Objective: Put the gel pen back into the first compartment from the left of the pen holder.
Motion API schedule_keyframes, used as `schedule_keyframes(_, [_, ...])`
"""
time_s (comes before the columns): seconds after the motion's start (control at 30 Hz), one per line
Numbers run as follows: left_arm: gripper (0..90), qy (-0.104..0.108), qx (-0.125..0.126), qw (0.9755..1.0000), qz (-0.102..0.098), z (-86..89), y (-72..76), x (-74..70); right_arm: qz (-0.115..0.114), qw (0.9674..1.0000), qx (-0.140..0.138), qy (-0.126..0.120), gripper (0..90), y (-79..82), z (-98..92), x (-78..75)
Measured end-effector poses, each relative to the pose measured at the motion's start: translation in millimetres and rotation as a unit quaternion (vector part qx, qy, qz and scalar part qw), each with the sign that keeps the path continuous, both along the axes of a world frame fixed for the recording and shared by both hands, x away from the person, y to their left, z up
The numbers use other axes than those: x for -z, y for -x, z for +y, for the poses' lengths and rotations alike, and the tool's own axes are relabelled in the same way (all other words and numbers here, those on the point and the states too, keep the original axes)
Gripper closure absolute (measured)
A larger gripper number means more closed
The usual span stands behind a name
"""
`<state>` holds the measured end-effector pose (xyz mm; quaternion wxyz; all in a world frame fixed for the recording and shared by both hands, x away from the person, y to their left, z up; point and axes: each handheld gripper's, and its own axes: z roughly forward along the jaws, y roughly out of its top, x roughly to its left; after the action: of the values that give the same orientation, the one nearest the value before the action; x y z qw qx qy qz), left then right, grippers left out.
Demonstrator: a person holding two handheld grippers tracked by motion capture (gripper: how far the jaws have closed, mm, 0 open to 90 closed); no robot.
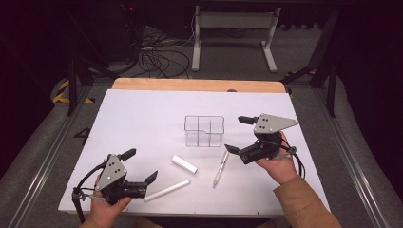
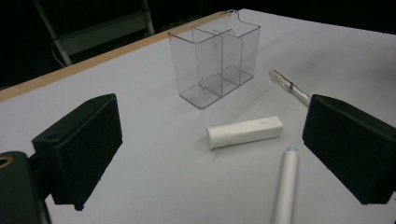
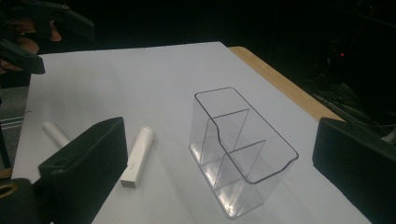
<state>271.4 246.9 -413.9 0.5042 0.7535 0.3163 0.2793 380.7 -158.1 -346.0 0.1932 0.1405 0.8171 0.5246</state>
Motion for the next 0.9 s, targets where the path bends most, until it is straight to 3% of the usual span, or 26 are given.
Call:
schedule_keyframes(0.2, [7.2,-0.018,-0.012,0.9996,0.017,-5.3,-2.3,-5.7,-0.001,0.9997,0.010,-0.021,0.0,7.2,-12.2,10.6])
schedule_keyframes(0.33, [8.5,-0.006,-0.005,0.9994,0.033,-6.6,-4.0,-6.9,0.010,0.9989,0.016,-0.042,0.0,10.5,-23.7,26.9])
schedule_keyframes(0.57, [9.0,-0.016,0.011,0.9990,0.041,-15.5,-9.2,-12.3,0.021,0.9982,0.026,-0.051,0.0,16.3,-37.2,54.7])
schedule_keyframes(0.7, [9.0,-0.011,0.022,0.9982,0.054,-20.7,-14.8,-15.8,0.026,0.9979,0.031,-0.050,0.0,20.0,-41.5,68.9])
schedule_keyframes(0.9, [9.1,-0.014,0.033,0.9974,0.063,-30.6,-20.1,-20.8,0.048,0.9967,0.042,-0.051,0.0,22.2,-48.3,85.6])
